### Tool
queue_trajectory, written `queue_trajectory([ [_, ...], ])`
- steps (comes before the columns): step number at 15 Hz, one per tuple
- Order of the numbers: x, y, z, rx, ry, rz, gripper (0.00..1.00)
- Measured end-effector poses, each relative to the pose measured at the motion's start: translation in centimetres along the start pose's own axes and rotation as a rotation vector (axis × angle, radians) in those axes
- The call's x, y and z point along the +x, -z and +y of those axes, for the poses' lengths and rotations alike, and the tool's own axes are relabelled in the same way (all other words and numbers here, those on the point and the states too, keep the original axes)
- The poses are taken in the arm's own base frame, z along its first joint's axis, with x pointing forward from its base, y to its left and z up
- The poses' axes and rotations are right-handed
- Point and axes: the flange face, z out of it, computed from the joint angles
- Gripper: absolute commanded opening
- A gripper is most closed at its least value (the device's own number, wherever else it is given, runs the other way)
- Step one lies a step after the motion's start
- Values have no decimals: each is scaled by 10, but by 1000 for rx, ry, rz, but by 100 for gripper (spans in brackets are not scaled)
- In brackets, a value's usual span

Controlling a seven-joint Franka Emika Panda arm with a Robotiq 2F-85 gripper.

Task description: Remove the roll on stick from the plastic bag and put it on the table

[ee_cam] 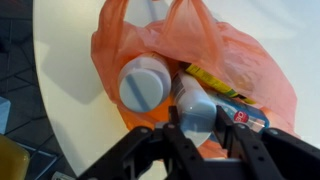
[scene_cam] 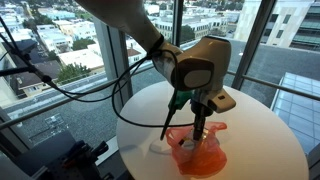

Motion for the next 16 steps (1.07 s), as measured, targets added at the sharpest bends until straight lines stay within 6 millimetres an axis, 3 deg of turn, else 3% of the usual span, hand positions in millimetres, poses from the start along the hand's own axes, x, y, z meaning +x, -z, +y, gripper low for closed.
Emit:
queue_trajectory([
  [5,-9,22,-8,7,32,9,13],
  [11,-41,85,-17,-43,104,26,13],
  [16,-79,132,-39,-7,183,68,13],
])
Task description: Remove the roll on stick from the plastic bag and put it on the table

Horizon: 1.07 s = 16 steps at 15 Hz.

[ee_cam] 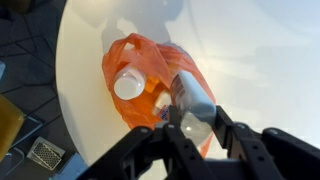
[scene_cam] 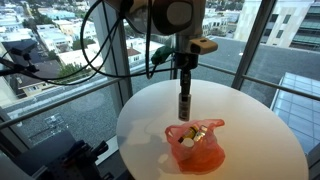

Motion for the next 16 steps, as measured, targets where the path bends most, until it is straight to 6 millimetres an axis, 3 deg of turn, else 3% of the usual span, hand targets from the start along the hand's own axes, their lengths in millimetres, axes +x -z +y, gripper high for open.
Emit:
queue_trajectory([
  [3,-21,13,-22,21,57,14,13],
  [7,-47,9,-47,16,120,7,13],
  [10,-57,-10,-54,-11,144,-18,13],
  [16,-66,-69,-49,-69,153,-66,13],
])
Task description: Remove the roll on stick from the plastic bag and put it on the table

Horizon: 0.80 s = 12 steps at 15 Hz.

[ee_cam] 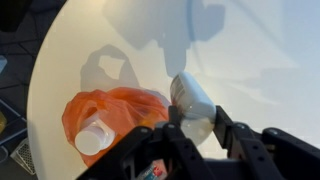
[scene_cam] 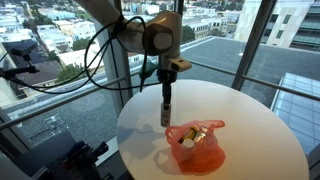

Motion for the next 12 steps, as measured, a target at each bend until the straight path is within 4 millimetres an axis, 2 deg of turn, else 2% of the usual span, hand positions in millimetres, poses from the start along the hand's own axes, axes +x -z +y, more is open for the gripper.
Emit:
queue_trajectory([
  [4,2,-35,4,-6,2,12,13],
  [7,6,-52,7,-4,-7,17,15],
  [8,7,-55,8,-4,-9,18,58],
  [12,9,-51,12,5,-13,28,85],
])
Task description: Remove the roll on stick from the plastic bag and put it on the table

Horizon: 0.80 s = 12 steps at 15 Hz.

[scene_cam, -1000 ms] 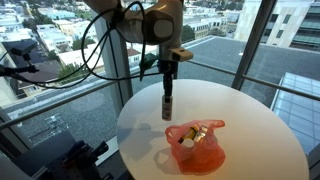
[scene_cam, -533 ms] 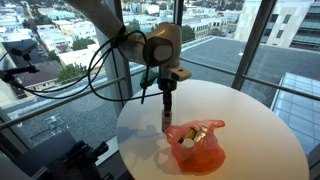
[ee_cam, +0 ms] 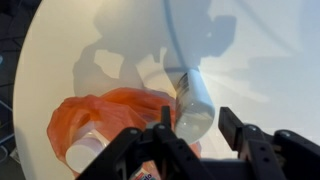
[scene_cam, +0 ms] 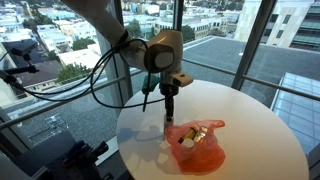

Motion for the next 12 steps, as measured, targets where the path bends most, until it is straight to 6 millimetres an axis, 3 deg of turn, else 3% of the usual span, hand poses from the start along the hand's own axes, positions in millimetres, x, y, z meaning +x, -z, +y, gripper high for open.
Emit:
queue_trajectory([
  [1,0,5,1,6,3,6,94],
  [3,1,22,3,20,6,18,100],
  [12,-10,118,41,-12,123,-46,100],
])
